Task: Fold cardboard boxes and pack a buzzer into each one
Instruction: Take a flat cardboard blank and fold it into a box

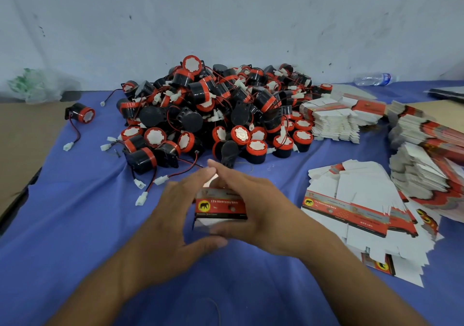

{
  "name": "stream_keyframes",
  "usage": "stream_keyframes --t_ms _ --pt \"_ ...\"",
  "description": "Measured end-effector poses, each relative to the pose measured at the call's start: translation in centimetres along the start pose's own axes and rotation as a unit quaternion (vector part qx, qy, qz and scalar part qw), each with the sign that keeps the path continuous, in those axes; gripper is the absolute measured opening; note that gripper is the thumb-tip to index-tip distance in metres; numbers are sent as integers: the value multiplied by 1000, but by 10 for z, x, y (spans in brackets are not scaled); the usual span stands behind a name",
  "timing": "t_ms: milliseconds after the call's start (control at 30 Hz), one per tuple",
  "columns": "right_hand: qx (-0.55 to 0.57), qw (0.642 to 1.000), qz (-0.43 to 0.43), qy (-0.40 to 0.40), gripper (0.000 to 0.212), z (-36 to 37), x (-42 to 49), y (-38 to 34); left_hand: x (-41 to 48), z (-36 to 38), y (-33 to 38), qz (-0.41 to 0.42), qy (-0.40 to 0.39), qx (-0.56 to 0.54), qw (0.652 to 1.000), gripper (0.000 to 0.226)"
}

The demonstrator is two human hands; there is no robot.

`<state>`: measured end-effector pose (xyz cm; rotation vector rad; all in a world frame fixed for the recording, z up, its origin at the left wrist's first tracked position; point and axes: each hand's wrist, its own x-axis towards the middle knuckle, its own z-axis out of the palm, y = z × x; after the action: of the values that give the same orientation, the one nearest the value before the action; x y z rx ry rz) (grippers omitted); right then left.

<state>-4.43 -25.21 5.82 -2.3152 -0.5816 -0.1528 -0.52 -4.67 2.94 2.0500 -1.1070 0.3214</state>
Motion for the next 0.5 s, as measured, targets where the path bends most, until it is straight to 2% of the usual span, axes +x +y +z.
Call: stream_keyframes --t_ms 67,133,233,400,500 --pt "-103 994 -28 -4 88 1 -5 5 0 2 -7 19 -13 25 999 75" --pt "-207 977 -58 -2 75 -2 -7 12 1 4 -13 61 -9 117 991 59" --pt "-353 935 -30 6 60 -8 -6 23 3 6 -19 87 6 244 966 46" --pt "-368 929 5 37 52 -6 -4 26 8 12 -15 86 26 275 957 41" --pt "-363 929 57 50 46 0 1 22 8 12 -14 34 36 283 958 44"
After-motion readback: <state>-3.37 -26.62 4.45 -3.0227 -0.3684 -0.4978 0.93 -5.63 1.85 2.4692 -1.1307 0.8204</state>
